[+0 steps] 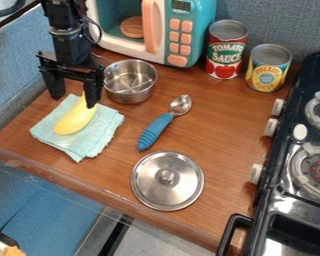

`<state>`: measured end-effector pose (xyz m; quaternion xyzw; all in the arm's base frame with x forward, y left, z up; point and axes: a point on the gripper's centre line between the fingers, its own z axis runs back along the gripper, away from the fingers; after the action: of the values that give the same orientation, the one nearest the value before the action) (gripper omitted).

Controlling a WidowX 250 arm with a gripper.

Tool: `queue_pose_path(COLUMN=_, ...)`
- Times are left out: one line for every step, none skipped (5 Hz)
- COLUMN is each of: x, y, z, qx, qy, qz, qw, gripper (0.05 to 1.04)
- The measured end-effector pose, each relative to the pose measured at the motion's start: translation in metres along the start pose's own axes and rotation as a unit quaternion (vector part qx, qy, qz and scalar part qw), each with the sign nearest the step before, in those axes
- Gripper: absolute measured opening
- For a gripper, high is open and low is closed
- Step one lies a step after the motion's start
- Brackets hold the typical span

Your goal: Move the silver pot lid to the top of the silver pot

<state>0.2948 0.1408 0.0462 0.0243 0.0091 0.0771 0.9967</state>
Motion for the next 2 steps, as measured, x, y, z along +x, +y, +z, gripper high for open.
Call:
queue_pose_path(x=-0.002, y=-0.003, z=-0.012, qx=-0.008, qy=0.018, qz=-0.001, qw=0.9998, gripper=1.000)
queue_pose_path(x=0.019, y=-0.023, z=-0.013, qx=-0.030, qy=0.010, qz=-0.018, qw=0.9993, gripper=1.000)
